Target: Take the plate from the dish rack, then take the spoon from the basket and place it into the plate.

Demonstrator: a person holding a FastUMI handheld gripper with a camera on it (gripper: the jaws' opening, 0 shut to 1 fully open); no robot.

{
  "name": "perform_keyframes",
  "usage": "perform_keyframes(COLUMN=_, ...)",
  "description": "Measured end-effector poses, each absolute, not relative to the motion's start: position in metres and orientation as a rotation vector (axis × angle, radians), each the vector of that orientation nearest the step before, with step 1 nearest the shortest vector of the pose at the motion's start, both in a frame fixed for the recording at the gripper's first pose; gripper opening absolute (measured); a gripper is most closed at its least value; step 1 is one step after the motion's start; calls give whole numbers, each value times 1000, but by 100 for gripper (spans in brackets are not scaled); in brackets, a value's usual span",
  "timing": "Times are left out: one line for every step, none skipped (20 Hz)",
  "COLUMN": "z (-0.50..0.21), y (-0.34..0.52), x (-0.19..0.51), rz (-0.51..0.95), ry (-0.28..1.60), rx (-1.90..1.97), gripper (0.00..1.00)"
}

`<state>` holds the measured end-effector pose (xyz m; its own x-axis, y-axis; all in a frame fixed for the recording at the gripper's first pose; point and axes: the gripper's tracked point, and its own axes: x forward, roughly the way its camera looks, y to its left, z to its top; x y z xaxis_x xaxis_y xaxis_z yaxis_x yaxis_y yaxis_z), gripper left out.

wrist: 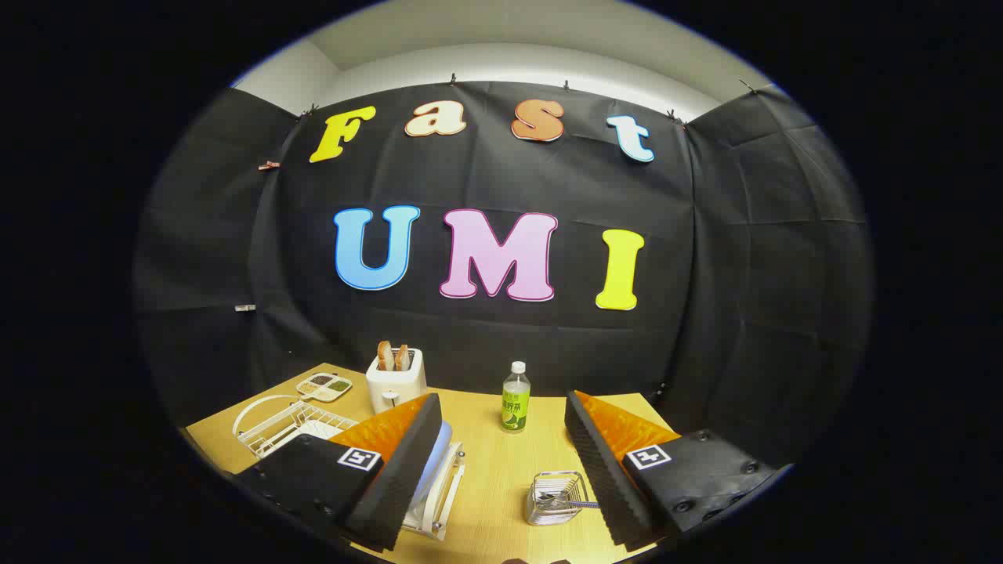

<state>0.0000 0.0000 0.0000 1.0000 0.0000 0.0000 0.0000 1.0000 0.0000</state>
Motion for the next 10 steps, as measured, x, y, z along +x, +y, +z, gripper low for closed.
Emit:
perform_keyframes(z=-1, y=0, x=0, rz=3, ry=2, rx=0, gripper=97)
perform_keyframes(z=-1, y=1, x=0, rz=7, ry=3, rx=0, gripper=97)
perform_keyframes(z=-1, y=1, x=0, rz=10, ry=3, rx=0, gripper=97)
perform_keyframes(z=0, y=2, x=0, rz=13, ry=3, rx=1, gripper=97)
perform_keyframes(z=-1, y=3, x=0, rz=17, ry=4, rx=3, gripper=97)
perform_keyframes(z=-1, y=4, x=0, rz=22, ry=6, rx=3, gripper=97)
perform_keyframes(z=-1, y=4, x=-1, rz=24, ry=7, rx=1, gripper=97)
perform_keyframes(z=-2, y=5, x=-2, rz=25, ry=7, rx=-2, gripper=97)
perform_keyframes(z=-2, y=5, x=-1, rz=27, ry=9, rx=-4, gripper=97)
perform_keyframes(z=-3, y=6, x=-1, rz=29, ry=13, rx=-3, gripper=97)
